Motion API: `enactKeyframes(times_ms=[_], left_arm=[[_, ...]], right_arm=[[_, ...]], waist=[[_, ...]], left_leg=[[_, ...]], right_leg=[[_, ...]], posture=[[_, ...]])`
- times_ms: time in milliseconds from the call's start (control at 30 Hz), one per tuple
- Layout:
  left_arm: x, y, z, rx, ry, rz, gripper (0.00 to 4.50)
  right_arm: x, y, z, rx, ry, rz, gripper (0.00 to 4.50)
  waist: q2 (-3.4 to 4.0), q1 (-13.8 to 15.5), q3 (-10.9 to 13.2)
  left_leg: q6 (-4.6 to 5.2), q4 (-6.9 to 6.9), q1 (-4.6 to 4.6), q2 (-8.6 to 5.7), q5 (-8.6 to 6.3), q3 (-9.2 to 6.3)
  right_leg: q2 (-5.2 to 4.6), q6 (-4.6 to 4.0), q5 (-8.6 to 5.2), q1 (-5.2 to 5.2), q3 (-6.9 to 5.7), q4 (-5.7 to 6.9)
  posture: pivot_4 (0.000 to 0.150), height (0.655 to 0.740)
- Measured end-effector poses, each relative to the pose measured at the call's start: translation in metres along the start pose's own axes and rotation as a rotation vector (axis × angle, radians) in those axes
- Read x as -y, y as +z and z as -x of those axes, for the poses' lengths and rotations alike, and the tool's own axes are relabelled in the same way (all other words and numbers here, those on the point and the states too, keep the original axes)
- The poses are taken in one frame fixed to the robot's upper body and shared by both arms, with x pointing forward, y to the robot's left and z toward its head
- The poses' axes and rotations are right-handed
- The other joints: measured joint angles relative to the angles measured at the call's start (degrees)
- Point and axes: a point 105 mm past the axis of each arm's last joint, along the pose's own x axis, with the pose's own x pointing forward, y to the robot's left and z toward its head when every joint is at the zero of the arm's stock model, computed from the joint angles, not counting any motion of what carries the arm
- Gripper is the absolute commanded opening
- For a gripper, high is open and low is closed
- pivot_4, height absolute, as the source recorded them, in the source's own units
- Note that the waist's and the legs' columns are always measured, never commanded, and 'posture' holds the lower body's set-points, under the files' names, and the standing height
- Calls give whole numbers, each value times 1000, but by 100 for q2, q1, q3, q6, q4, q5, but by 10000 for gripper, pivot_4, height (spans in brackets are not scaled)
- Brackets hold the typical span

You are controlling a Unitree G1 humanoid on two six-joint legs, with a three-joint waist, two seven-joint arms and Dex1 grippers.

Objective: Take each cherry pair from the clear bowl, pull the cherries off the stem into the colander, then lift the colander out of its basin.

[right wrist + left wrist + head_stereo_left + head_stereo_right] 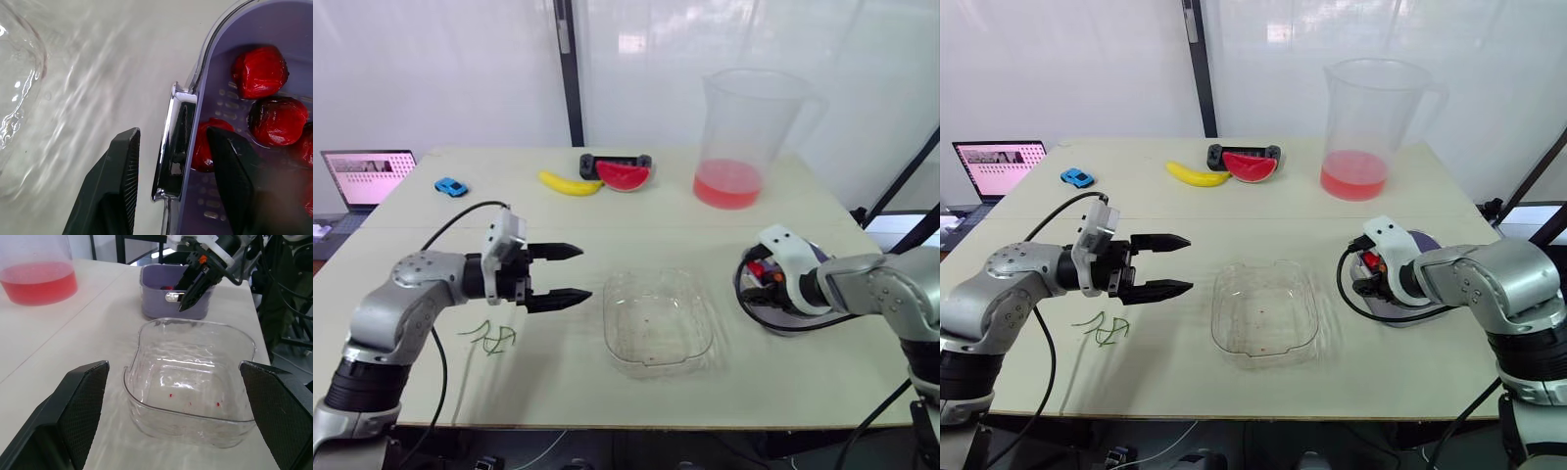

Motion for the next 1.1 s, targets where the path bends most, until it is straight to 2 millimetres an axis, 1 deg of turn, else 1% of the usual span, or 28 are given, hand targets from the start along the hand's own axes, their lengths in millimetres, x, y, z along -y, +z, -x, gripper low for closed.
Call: enactKeyframes(times_ms=[67,100,267,533,733,867,1100], left_arm=[[0,0,0,-1,1,1,45000],[0,0,0,-2,2,1,45000],[-1,2,-1,-2,1,-5,45000],[-2,6,-4,-3,-13,-21,45000],[-5,3,-5,-13,-16,-17,45000],[-3,0,-9,-13,-38,-5,45000],[-4,2,-11,-9,-51,-29,45000]], right_arm=[[0,1,-1,2,-3,-5,5604],[1,0,-1,2,-10,-9,2144],[1,3,-3,19,-11,-30,2260],[4,6,3,44,-7,-52,2260],[3,6,7,56,-8,-44,2260],[2,6,12,58,-6,-26,2260],[1,7,20,58,-4,3,2260]], waist=[[0,-2,0],[-1,-5,0],[0,-19,0],[0,-14,0],[0,-10,0],[0,-10,0],[0,-8,0]], left_leg=[[0,0,1,0,0,0],[0,2,1,0,0,0],[0,0,4,0,0,0],[0,1,3,0,0,2],[0,3,3,-1,0,3],[0,4,3,0,0,3],[0,4,3,0,0,3]], right_leg=[[0,0,0,0,0,1],[0,0,0,1,0,2],[3,0,0,-6,2,15],[2,0,0,-7,2,20],[2,0,0,-8,2,25],[2,0,0,-9,2,28],[2,-1,0,-10,2,30]], posture=[[1500,7400],[1500,7400],[1500,7400],[1500,7400],[1500,7400],[1500,7400],[1500,7400]])
